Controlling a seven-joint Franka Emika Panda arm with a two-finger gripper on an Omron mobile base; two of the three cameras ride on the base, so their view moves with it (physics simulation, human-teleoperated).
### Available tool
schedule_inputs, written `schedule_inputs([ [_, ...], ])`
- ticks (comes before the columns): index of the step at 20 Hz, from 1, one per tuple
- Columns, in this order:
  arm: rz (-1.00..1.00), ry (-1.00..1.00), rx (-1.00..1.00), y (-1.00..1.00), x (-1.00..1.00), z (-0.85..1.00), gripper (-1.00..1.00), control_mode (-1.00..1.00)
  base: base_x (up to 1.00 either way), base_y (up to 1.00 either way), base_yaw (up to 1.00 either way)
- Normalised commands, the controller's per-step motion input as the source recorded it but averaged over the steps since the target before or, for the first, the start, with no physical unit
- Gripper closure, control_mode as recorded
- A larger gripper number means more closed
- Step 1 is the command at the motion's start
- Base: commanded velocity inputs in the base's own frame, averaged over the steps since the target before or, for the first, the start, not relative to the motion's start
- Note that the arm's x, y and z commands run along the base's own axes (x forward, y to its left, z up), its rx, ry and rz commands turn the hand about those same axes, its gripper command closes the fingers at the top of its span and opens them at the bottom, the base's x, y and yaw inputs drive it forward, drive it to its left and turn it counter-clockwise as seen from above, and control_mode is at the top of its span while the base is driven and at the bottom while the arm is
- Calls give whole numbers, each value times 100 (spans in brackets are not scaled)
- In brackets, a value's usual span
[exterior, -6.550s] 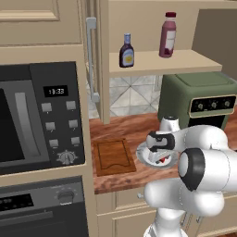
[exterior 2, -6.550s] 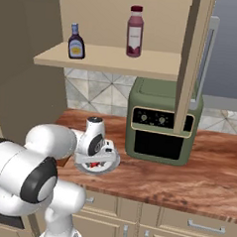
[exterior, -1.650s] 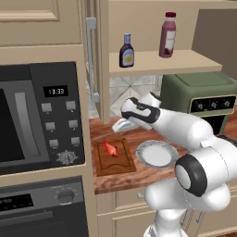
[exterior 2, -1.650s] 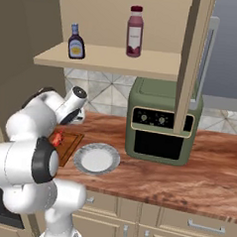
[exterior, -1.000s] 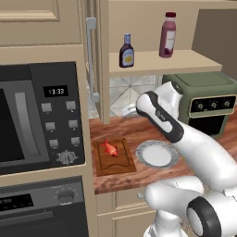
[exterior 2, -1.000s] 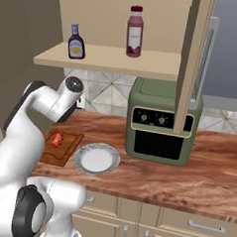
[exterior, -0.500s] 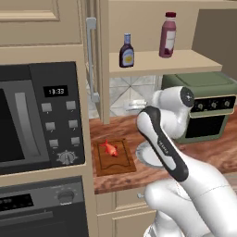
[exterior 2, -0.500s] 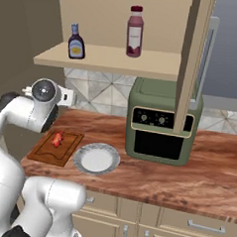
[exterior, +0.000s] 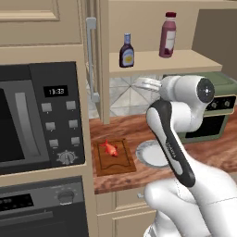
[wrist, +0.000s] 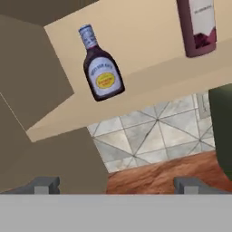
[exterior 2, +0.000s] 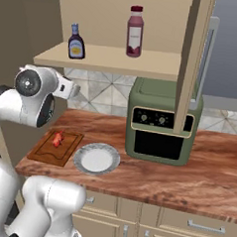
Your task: Pick the fish from the plate and place it on the cutting board. Then pick the condiment bottle from the cabinet and place it next to the cutting board.
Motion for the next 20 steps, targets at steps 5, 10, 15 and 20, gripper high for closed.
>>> schedule_inputs([
  [5, -15, -19, 15, -29, -25, 62, -100, -100, 0, 0, 0],
  [10, 0, -17, 1, -2, -12, 16, -100, -100, 0, 0, 0],
  [15, 0, 12, 0, 0, 44, 8, -100, -100, 0, 0, 0],
  [20, -3, 35, 0, 0, 58, 32, -100, -100, 0, 0, 0],
])
